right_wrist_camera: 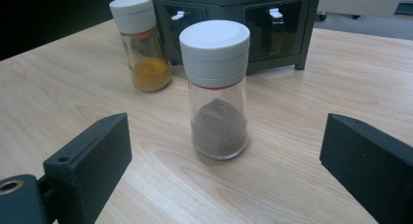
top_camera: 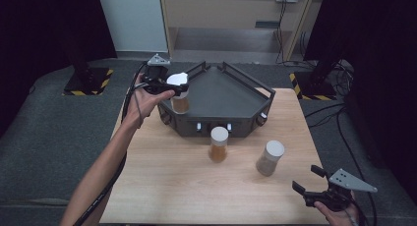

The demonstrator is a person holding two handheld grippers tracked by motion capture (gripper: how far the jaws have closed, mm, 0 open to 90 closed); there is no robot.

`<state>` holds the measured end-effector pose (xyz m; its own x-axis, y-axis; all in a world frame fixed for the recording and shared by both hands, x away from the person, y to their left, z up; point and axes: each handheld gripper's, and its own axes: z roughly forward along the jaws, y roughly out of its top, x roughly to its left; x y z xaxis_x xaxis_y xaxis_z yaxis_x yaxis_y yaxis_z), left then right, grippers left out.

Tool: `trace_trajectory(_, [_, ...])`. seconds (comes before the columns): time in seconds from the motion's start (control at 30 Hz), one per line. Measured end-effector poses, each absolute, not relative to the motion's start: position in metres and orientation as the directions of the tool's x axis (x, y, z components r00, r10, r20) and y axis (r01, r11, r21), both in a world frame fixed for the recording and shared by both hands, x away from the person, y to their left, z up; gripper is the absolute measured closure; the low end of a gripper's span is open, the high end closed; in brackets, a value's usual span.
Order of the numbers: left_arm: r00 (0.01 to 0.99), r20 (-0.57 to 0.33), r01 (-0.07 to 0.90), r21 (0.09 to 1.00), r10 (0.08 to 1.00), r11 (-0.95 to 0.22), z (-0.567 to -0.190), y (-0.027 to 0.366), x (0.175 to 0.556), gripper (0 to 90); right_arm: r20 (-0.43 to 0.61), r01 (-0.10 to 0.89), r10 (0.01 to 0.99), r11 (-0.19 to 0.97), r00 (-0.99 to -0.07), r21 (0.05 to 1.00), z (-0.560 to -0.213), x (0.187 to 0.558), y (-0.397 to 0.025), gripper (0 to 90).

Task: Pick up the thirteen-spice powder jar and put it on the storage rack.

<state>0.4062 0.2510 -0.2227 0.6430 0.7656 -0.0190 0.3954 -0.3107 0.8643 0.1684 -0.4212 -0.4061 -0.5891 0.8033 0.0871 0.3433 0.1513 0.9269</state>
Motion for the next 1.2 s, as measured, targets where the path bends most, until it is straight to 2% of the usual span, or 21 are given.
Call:
trace_trajectory(0.73, [0.625,-0.015,0.4,0.865,0.78,-0.304,-0.237,0.244,0.433,30.0,0.092,0.347,0.803,0.147,-0.588,0.926,-0.407,0.169,-0.422,5.2])
trace_trajectory(1.2, [0.64,0.003,0.401,0.852,0.768,-0.337,-0.242,0.238,0.446,30.0,0.092,0.346,0.804,0.147,-0.587,0.927,-0.408,0.169,-0.423,5.3])
